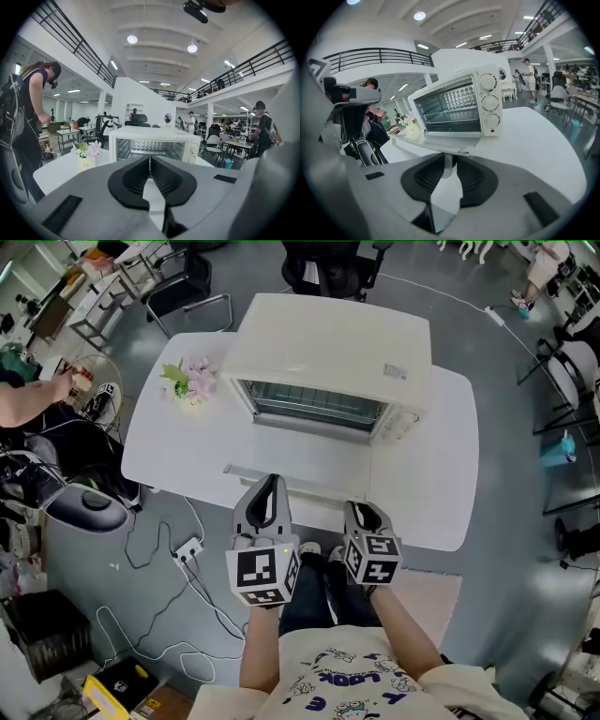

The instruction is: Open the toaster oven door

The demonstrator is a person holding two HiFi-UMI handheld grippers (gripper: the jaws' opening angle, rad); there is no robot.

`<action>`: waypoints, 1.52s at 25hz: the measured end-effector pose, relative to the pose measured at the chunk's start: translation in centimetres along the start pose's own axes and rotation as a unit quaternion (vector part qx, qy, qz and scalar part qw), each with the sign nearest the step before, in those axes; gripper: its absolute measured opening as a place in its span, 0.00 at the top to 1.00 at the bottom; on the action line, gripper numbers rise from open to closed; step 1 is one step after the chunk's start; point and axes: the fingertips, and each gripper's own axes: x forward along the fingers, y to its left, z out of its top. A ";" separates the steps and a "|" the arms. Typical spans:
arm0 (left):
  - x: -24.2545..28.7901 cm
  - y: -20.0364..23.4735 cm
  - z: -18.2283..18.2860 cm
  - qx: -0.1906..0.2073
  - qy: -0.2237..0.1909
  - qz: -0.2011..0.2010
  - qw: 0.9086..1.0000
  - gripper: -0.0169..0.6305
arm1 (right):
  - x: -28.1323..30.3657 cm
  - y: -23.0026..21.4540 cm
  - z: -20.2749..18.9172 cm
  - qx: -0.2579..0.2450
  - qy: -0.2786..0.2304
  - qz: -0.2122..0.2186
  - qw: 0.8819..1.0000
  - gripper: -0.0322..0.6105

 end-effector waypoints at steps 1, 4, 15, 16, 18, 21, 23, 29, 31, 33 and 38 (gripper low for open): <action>-0.1 0.1 -0.2 0.001 0.002 0.001 1.000 0.95 | 0.1 0.0 -0.2 0.002 0.000 -0.001 1.000 0.83; -0.2 0.5 -1.0 0.002 0.009 -0.002 1.000 0.95 | 0.3 0.1 -0.8 0.006 0.001 -0.005 1.000 0.83; -0.3 1.2 -2.4 0.012 0.012 -0.041 0.999 0.95 | 1.1 -0.1 -2.6 -0.008 -0.033 -0.024 0.999 0.83; -0.3 1.3 -2.6 0.013 0.013 -0.045 0.999 0.95 | 1.2 -0.2 -2.9 -0.011 -0.035 -0.026 0.999 0.83; -0.3 1.4 -2.9 0.013 0.016 -0.052 0.998 0.95 | 1.5 -0.2 -3.6 -0.014 -0.038 -0.033 0.999 0.83; -0.3 1.6 -3.4 0.013 0.021 -0.060 0.998 0.95 | 1.8 -0.3 -4.5 -0.014 -0.040 -0.042 0.998 0.83; -0.4 1.7 -3.8 0.012 0.023 -0.064 0.998 0.95 | 2.0 -0.3 -5.0 -0.018 -0.044 -0.044 0.998 0.83; -0.8 1.8 -5.2 0.011 0.032 -0.071 0.997 0.95 | 2.6 -0.8 -6.6 -0.024 -0.045 -0.048 0.998 0.84; -1.0 1.9 -5.6 0.010 0.035 -0.072 0.997 0.95 | 2.8 -0.9 -7.2 -0.021 -0.042 -0.052 0.998 0.84; -1.0 2.0 -5.9 0.010 0.037 -0.072 0.997 0.95 | 3.0 -1.0 -7.6 -0.021 -0.038 -0.054 0.998 0.84; -0.8 2.3 -6.6 0.009 0.040 -0.075 0.996 0.95 | 3.8 -1.2 -8.5 -0.020 -0.036 -0.061 0.997 0.84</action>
